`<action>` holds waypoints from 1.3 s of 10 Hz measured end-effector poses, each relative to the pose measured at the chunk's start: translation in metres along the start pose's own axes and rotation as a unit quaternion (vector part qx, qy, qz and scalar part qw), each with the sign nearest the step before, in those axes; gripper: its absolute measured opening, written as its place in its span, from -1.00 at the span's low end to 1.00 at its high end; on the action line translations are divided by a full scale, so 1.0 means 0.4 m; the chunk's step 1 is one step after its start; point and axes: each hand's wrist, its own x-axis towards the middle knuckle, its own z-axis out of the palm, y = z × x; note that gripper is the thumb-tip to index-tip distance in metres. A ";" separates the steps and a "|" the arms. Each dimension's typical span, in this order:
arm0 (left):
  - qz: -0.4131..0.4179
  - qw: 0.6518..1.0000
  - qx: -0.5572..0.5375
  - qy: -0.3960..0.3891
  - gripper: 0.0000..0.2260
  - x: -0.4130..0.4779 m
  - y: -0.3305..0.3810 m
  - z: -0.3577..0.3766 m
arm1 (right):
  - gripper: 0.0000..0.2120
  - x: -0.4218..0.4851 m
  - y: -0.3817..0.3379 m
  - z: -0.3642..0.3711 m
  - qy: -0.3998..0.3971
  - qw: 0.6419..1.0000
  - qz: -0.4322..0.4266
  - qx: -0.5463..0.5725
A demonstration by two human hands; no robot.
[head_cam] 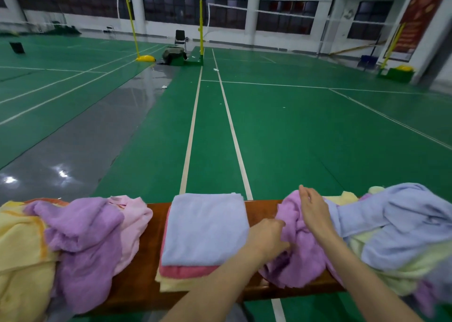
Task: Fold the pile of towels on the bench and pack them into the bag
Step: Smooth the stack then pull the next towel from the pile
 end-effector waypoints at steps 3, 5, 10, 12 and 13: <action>-0.107 0.987 -0.104 -0.062 -0.76 0.028 0.001 0.084 | -0.65 -0.069 0.114 -0.021 -0.047 0.995 0.078 0.033; -0.096 0.966 -0.239 0.017 -0.75 0.034 0.002 0.069 | -0.93 -0.063 0.138 0.016 -0.040 0.997 0.069 -0.011; -0.016 0.836 -0.528 0.150 -0.86 -0.065 -0.038 -0.350 | -0.93 -0.031 -0.155 -0.046 0.011 0.955 -0.011 0.295; -0.073 0.792 -0.546 0.264 -0.84 -0.158 -0.206 -0.435 | -0.92 -0.055 -0.254 0.027 -0.012 0.932 -0.055 0.359; -0.126 0.763 -0.548 0.318 -0.82 -0.191 -0.309 -0.420 | -0.94 -0.072 -0.260 0.090 -0.069 0.941 -0.062 0.327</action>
